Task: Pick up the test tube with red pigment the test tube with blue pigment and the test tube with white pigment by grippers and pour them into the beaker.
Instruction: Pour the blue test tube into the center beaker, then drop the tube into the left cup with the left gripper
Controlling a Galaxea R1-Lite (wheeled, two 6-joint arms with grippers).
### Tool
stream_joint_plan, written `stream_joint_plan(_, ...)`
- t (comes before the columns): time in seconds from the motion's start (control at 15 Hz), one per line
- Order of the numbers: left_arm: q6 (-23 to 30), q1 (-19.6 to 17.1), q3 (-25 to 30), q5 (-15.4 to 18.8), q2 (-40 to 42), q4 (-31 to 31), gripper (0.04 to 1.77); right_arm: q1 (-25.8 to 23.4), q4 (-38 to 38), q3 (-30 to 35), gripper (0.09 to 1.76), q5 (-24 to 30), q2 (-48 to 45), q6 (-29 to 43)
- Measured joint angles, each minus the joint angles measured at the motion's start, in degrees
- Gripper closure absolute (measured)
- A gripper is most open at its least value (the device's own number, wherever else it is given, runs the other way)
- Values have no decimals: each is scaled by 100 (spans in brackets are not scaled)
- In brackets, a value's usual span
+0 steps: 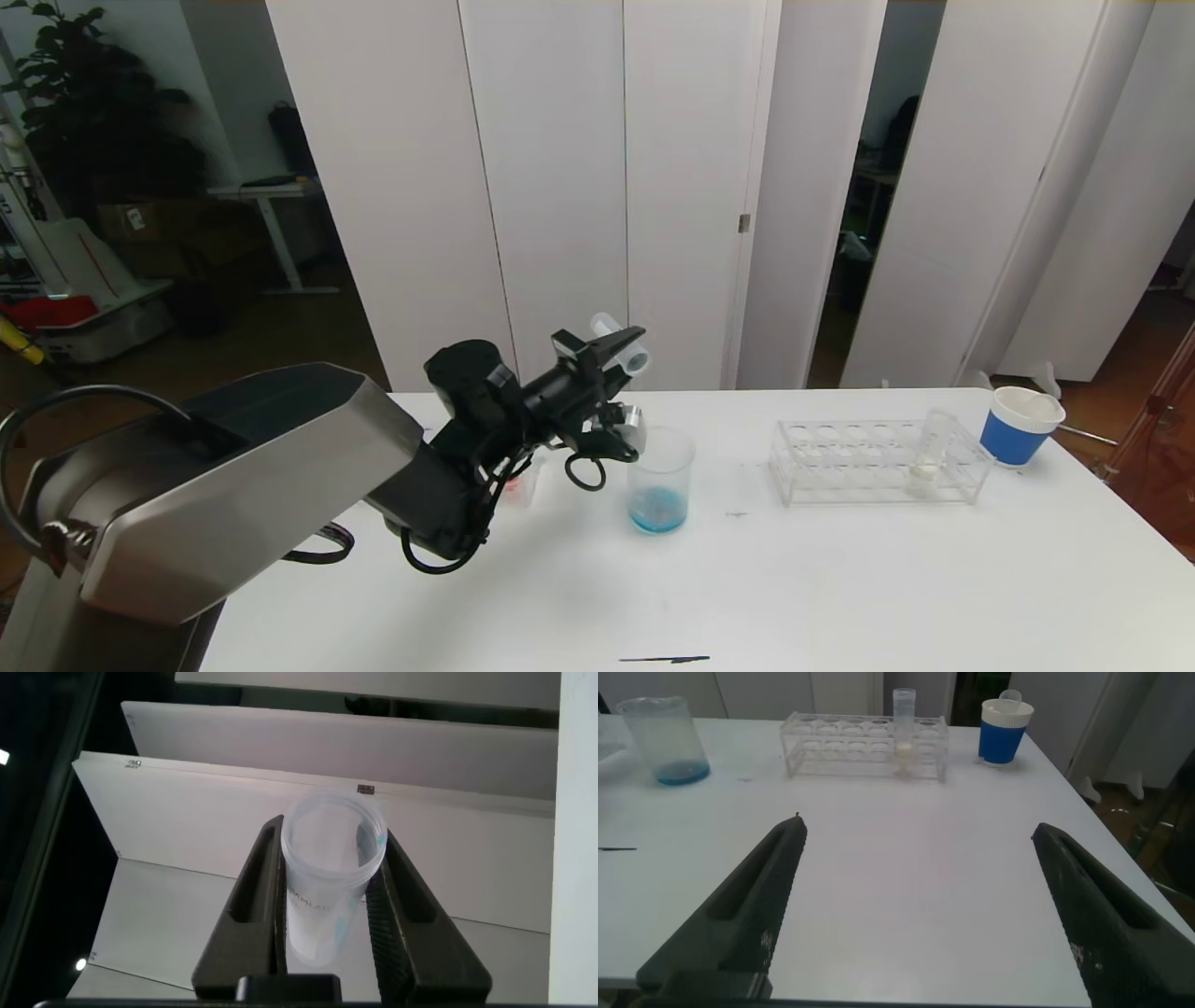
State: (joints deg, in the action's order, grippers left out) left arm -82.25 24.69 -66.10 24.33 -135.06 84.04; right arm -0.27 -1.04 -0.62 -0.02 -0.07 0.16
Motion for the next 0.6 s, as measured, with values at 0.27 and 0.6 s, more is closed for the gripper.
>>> stream_joint_plan(0.27,527,-29,91,-396,479,-478,124,0,-1,0,12,2,0,2)
stream_joint_plan(0.6,2630,50,45,-2233,1445,-2734,124,2,-1,0,12,2,0,0)
